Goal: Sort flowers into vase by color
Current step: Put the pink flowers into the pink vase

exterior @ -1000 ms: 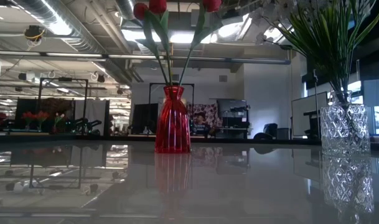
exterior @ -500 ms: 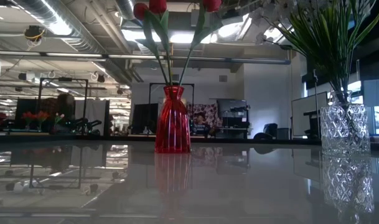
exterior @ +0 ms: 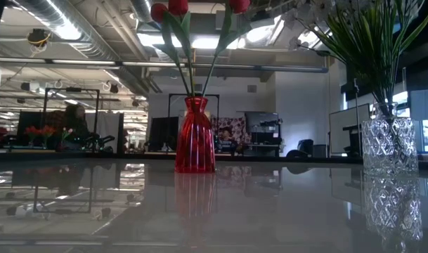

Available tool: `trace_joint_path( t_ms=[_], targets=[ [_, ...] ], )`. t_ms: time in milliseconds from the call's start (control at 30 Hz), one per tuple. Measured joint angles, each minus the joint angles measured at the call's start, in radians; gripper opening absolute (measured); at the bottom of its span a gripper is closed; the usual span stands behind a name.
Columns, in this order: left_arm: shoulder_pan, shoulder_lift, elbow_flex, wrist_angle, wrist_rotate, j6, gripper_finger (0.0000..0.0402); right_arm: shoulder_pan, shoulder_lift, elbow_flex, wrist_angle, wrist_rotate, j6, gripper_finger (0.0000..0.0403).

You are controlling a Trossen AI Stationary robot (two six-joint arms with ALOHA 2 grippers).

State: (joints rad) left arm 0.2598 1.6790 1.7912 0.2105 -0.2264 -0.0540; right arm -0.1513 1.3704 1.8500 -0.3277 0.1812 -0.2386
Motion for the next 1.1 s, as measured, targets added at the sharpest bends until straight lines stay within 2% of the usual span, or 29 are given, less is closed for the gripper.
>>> trace_joint_path(
  t_ms=[100, 167, 233, 300, 367, 433, 533, 767, 1100],
  targets=[
    [-0.016, 0.015, 0.0, 0.012, 0.0, 0.032, 0.0, 0.0, 0.02, 0.0, 0.033, 0.1, 0.006, 0.0335],
    [-0.031, 0.018, 0.0, 0.017, 0.0, 0.062, 0.0, 0.0, 0.028, 0.0, 0.048, 0.169, 0.016, 0.0338],
    [-0.043, 0.017, 0.002, 0.015, 0.0, 0.09, 0.0, -0.001, 0.03, 0.0, 0.058, 0.192, 0.03, 0.0334],
    [-0.054, 0.017, 0.002, 0.009, 0.007, 0.114, 0.0, -0.005, 0.029, 0.0, 0.083, 0.172, 0.033, 0.0327],
    [-0.064, 0.017, 0.001, 0.001, 0.01, 0.137, 0.0, -0.007, 0.026, 0.0, 0.099, 0.108, 0.037, 0.032],
    [-0.071, 0.017, 0.001, 0.0, 0.011, 0.157, 0.0, -0.006, 0.022, 0.0, 0.097, 0.035, 0.079, 0.0311],
    [-0.081, 0.017, 0.001, -0.002, 0.012, 0.178, 0.0001, -0.006, 0.021, 0.0, 0.097, -0.003, 0.156, 0.0294],
    [-0.092, 0.017, 0.001, -0.015, 0.012, 0.222, 0.0013, -0.006, 0.021, 0.0, 0.095, -0.009, 0.198, 0.0226],
    [-0.102, 0.014, 0.001, -0.086, 0.011, 0.254, 0.0025, -0.006, 0.018, 0.0, 0.075, -0.01, 0.246, 0.0092]
  ],
)
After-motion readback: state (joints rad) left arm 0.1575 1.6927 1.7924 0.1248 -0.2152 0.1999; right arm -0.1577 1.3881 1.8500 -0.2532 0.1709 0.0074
